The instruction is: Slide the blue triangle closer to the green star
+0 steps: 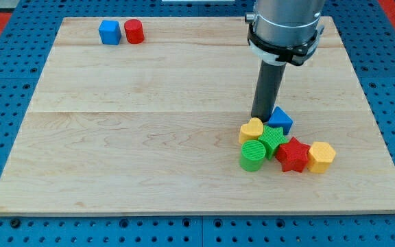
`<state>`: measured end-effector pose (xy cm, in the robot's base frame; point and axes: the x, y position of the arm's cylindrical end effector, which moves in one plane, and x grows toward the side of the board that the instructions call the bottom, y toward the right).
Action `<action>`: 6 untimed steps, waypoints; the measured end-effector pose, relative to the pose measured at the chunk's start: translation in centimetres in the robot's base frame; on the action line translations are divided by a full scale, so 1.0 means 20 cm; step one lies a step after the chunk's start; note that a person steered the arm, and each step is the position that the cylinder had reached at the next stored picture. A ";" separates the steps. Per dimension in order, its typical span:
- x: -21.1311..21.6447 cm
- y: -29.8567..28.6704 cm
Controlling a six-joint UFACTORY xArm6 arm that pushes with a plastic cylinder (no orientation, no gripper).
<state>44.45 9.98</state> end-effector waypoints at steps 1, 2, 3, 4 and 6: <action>-0.17 0.04; -0.07 0.18; 0.06 0.18; 0.10 0.18; -0.18 0.26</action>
